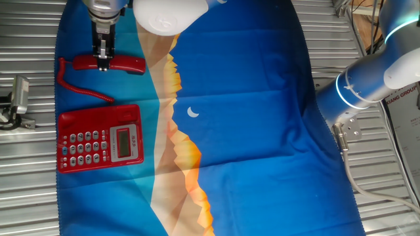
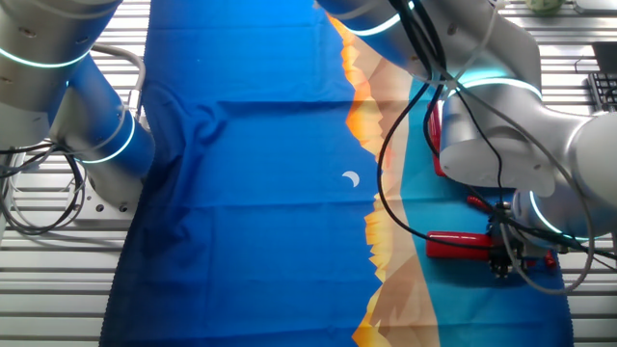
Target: Place the handset of the telephone on the corresponding phone cradle
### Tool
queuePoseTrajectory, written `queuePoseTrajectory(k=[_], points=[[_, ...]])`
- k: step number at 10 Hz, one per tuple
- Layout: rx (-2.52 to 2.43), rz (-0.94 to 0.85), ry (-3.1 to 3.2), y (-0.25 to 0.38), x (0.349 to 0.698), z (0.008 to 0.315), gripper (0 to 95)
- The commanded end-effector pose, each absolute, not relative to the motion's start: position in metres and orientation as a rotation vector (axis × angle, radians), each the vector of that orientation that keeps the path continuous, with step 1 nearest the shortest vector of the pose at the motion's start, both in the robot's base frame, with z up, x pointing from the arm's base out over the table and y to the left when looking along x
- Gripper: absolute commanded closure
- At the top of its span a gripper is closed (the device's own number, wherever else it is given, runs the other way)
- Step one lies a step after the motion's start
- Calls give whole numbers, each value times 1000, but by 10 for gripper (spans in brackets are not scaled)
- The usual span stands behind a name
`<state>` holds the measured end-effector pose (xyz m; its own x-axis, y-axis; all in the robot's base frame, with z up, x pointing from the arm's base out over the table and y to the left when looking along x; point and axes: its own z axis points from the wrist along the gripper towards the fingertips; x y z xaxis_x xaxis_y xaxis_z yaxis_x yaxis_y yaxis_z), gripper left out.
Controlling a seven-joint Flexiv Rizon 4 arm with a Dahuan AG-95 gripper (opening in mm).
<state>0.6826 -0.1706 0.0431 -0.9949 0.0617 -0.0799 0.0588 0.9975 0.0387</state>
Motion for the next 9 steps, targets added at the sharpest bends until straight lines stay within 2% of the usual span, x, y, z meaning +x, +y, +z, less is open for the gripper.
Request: queuePoseTrajectory(k=[1, 9], points=[[70, 48, 3066, -169, 682, 48, 950], [12, 31, 3085, -165, 685, 63, 950]])
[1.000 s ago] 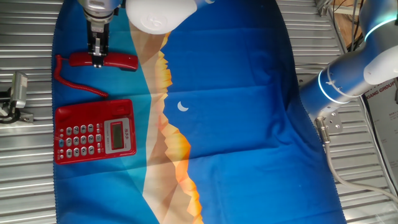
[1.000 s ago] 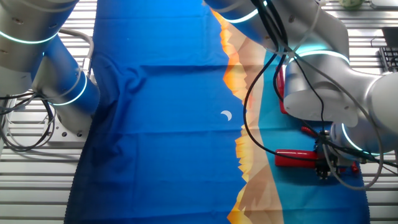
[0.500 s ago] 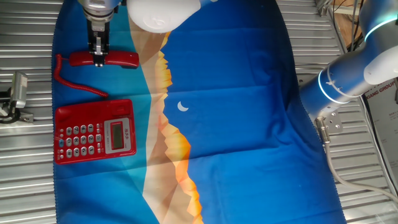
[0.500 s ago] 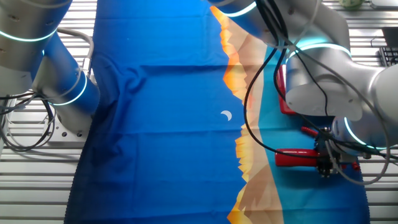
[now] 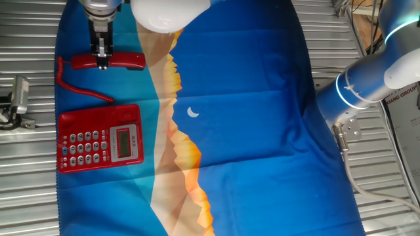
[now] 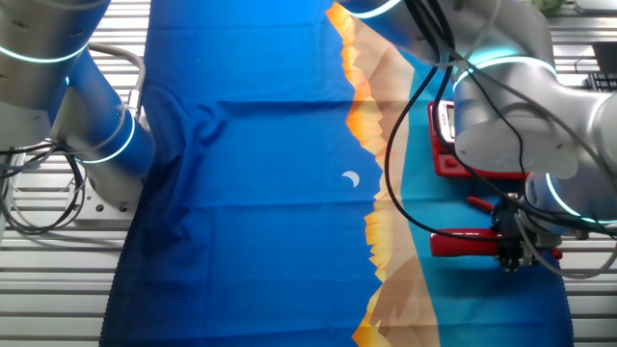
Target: Place the handset of the telephone on the corresponding phone cradle
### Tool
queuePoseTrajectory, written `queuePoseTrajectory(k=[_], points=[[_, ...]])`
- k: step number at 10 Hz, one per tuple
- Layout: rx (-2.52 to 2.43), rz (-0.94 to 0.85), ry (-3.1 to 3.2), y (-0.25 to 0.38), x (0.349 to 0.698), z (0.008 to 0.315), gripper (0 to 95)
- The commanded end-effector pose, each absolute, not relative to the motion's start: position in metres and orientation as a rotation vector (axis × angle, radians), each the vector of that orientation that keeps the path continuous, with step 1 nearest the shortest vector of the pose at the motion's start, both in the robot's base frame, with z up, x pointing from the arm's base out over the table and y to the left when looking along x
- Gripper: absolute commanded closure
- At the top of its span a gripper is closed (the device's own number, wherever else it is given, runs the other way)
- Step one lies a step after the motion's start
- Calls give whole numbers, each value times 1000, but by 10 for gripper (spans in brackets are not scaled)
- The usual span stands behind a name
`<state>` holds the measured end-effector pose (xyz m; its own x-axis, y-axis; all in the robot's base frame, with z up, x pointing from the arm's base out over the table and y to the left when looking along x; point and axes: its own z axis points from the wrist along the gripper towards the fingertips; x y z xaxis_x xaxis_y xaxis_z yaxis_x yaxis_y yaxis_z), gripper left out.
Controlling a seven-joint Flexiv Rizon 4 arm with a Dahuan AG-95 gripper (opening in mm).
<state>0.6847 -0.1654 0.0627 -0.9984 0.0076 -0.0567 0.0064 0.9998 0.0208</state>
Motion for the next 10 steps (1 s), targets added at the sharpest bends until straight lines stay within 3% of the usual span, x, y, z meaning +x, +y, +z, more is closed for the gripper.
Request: queuePoseTrajectory(k=[1, 10], points=[[9, 33, 3083, -165, 685, 63, 950], [38, 23, 3088, -146, 695, 65, 950]])
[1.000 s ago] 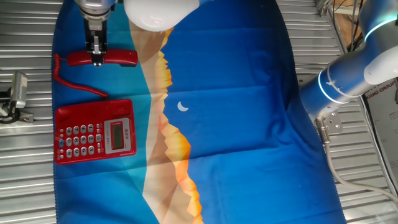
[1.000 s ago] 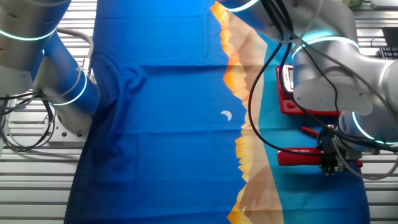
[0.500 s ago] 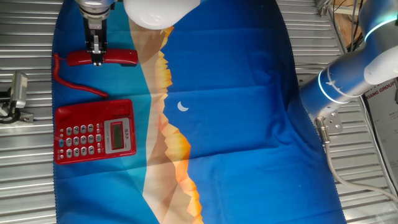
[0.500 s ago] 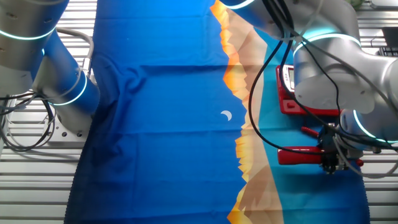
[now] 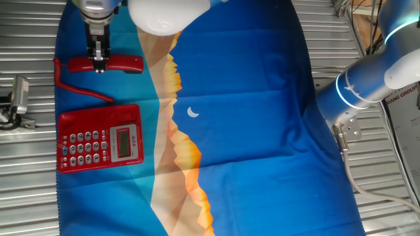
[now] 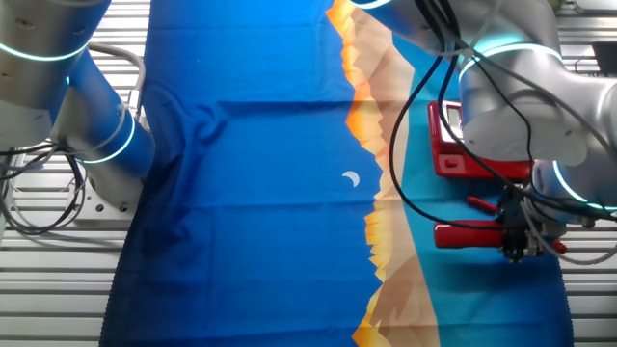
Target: Place the handset of the telephone on the corresponding phone cradle
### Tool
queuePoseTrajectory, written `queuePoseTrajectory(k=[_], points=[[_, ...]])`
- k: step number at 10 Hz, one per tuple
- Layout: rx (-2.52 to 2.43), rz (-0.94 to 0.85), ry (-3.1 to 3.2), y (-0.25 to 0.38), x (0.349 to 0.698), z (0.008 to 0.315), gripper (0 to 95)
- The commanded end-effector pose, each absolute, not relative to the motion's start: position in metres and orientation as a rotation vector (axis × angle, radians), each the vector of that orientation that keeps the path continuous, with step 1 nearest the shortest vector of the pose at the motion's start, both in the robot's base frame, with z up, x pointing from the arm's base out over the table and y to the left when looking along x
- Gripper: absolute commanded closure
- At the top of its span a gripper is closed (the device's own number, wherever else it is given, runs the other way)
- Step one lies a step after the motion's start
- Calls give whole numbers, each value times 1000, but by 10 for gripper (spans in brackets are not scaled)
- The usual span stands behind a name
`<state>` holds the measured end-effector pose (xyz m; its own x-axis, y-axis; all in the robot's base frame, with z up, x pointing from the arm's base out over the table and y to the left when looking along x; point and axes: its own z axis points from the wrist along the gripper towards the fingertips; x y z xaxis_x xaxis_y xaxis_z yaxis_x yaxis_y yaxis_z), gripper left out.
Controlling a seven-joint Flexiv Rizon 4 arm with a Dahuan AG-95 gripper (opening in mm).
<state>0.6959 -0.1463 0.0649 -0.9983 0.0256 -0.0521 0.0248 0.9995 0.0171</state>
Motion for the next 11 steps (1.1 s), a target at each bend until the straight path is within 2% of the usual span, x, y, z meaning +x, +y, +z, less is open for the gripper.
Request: queuePoseTrajectory(k=[1, 11], points=[[45, 24, 3088, -143, 697, 65, 950], [81, 31, 3097, -124, 708, 79, 950]])
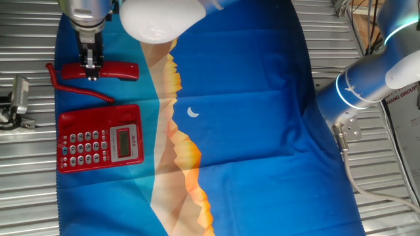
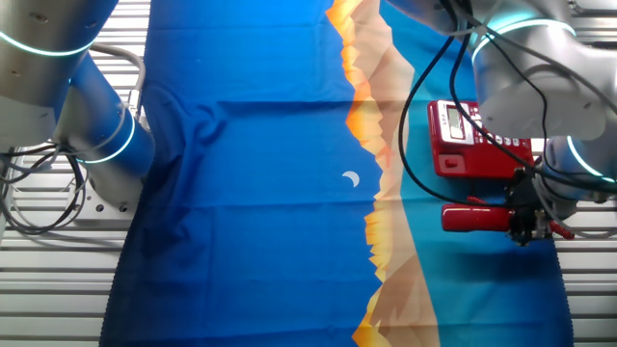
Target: Place the handset of the telephone on the corresponding phone cradle
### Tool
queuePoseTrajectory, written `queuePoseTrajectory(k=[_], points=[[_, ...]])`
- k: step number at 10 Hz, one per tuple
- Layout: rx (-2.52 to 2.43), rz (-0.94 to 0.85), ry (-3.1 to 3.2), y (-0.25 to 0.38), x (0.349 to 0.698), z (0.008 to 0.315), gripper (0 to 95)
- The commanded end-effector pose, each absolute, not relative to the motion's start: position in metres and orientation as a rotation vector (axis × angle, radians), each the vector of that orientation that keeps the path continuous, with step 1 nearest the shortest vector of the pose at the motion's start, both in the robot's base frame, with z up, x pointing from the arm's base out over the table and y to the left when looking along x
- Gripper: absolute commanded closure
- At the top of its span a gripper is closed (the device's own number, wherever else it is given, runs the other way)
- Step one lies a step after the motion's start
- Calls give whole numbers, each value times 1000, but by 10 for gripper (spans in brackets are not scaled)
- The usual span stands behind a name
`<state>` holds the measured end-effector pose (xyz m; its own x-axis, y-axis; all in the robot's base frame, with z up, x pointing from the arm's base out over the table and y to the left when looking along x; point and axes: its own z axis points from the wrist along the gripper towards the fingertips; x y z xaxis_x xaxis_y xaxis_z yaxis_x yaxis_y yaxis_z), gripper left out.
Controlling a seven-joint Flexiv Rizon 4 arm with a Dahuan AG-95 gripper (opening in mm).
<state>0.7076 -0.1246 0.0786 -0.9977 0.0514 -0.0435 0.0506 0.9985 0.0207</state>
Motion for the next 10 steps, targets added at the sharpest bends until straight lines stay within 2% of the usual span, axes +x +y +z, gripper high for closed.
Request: queuePoseTrajectory(k=[1, 10], points=[[89, 34, 3099, -122, 710, 81, 950], [142, 38, 3096, -94, 723, 80, 950]])
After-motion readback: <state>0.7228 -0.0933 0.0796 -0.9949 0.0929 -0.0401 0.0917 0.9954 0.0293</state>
